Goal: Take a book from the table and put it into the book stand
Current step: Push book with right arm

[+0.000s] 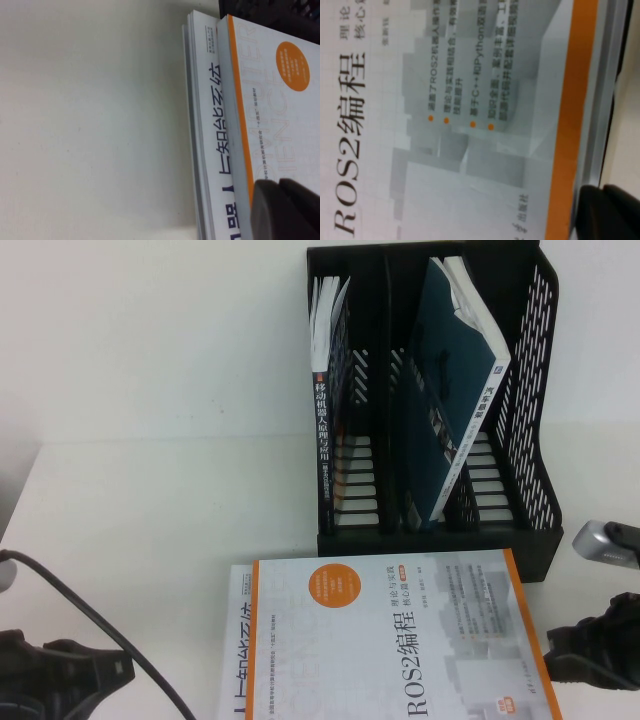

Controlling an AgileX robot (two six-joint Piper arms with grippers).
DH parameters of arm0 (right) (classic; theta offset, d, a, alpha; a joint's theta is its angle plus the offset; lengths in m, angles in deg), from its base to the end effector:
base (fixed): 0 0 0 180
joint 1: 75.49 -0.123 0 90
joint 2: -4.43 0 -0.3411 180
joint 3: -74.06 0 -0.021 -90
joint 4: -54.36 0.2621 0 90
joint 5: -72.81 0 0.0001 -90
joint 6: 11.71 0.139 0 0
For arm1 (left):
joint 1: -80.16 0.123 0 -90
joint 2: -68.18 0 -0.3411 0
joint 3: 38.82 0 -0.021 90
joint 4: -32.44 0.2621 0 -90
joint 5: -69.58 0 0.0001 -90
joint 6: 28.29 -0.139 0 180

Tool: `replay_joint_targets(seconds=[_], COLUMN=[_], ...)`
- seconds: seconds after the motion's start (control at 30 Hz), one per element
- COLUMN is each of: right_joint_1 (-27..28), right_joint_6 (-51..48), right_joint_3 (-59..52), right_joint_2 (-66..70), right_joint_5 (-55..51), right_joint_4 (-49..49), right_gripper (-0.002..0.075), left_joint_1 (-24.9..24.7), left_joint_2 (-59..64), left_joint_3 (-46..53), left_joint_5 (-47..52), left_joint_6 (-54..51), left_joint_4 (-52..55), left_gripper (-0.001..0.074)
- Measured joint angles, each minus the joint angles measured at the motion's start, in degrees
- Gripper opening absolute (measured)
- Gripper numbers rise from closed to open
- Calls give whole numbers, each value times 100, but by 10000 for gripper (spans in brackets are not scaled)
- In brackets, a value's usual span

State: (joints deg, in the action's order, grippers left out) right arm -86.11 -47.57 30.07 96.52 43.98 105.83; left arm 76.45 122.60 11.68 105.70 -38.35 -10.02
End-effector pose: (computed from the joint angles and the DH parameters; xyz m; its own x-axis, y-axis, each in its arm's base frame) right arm 0.2495 0.1002 0.1730 -0.9391 0.0177 -0.3432 -0.1371 0.8964 0.4215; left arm 0.1492 -0.0652 0.2659 -0.7671 -0.3592 -0.5315 0.0084 0.8228 -0.5682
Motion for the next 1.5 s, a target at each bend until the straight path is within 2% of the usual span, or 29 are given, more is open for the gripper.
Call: replay_joint_targets(seconds=[0.4, 0.83, 1.13, 1.4, 1.5], right_joint_1=[-12, -470, -510, -510, -510], right_joint_6=[0, 0, 0, 106, 272], right_joint_3=[323, 410, 600, 732, 732], right_joint_2=[37, 40, 166, 221, 135], right_joint_5=[-404, 93, 20, 31, 44], right_joint_4=[319, 432, 673, 639, 310], right_gripper=[5, 5, 5, 5, 5], left_joint_1=[0, 0, 0, 0, 0], left_joint_2=[0, 0, 0, 0, 0], left_joint_3=[-9, -9, -9, -9, -9], left_joint_5=[-127, -430, -686, -706, -502], left_joint_6=[-13, -13, -13, -79, -92], left_joint_4=[0, -386, -410, -345, -335], left_gripper=[-3, -3, -3, -3, -3])
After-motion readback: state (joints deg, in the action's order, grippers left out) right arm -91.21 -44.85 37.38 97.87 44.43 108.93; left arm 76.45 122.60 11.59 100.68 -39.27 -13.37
